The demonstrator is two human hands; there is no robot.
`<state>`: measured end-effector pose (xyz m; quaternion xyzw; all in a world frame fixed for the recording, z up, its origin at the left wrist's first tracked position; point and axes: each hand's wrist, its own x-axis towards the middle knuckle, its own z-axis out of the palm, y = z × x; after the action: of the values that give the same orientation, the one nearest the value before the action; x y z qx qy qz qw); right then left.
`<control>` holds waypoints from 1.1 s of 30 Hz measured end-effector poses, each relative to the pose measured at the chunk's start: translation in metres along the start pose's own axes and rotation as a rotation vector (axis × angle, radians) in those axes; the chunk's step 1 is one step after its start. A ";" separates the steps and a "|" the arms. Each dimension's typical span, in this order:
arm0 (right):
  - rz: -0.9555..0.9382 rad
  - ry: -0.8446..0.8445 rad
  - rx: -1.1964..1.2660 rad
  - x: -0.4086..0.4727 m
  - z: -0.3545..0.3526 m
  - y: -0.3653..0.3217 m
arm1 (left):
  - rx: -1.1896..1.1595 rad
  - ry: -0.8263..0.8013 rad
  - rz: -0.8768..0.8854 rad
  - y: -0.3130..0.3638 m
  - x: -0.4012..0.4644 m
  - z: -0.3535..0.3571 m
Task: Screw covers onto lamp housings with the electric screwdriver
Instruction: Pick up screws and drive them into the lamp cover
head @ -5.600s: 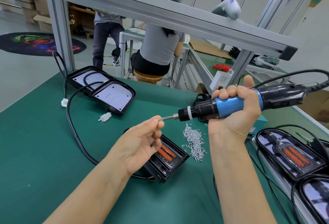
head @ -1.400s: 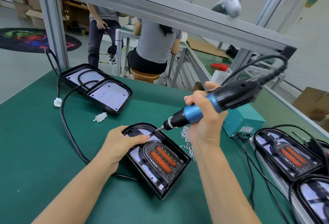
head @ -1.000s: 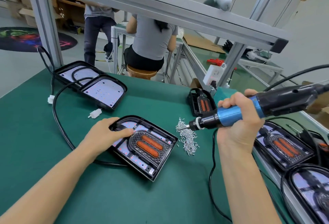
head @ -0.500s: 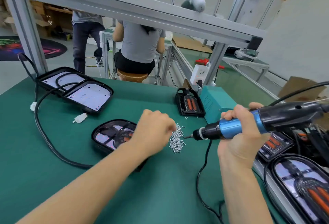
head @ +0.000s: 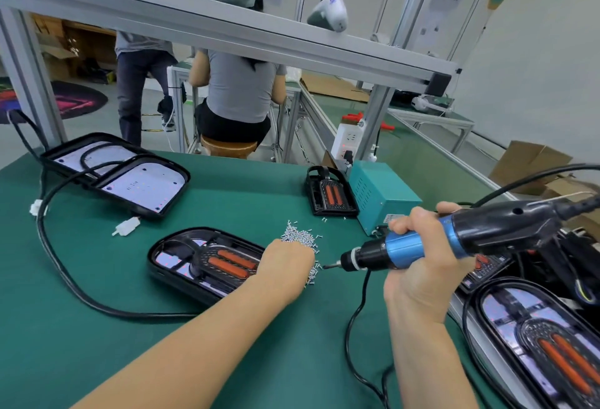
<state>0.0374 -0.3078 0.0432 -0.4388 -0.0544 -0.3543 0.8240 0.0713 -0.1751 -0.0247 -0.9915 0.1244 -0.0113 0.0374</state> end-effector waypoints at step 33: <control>0.175 -0.076 0.262 -0.005 0.033 -0.008 | -1.594 0.304 -0.220 -0.075 -0.064 -0.022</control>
<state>0.0365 -0.2827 0.0669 -0.3439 -0.0930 -0.2541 0.8992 0.0265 -0.0887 0.0023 -0.7147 0.0007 -0.0574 -0.6971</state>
